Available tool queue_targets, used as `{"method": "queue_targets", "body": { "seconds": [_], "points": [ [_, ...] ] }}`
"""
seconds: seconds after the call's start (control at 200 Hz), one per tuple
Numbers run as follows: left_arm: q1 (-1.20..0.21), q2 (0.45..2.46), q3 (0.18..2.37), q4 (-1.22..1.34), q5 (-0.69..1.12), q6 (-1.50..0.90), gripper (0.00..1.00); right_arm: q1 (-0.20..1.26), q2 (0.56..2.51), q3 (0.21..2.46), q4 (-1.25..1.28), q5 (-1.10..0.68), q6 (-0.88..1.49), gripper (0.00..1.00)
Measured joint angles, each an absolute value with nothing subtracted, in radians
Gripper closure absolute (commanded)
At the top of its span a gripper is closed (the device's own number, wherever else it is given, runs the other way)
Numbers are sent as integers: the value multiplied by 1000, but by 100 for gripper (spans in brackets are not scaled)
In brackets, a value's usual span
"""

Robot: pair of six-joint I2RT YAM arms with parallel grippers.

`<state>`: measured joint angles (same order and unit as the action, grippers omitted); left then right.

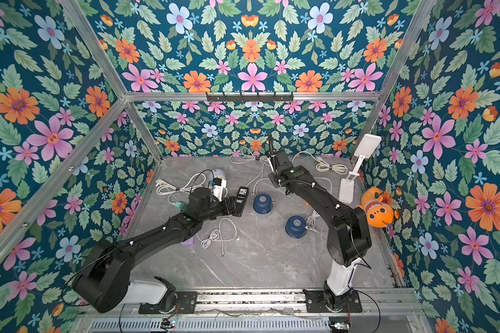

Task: Charge the cordless meat grinders
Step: Pick up the charging cable from the center of the board, then adjust the cordless meat grinder at the center of the board.

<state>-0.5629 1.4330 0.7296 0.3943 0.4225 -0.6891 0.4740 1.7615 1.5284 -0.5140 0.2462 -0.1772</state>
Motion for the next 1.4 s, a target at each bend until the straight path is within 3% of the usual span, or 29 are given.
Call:
{"method": "queue_targets", "body": {
  "seconds": [0.205, 0.635, 1.02, 1.4],
  "points": [
    [-563, 1555, 733, 574, 421, -706, 25, 442, 1757, 1394, -453, 26, -88, 100],
    [-569, 1732, 778, 787, 395, -779, 23, 432, 1821, 1336, -371, -208, -33, 100],
    [-596, 1680, 694, 838, 367, -798, 23, 440, 1888, 1377, -368, -335, -30, 100],
    [-681, 1684, 664, 878, 376, -836, 24, 437, 1882, 1380, -395, -345, -26, 100]
  ]
}}
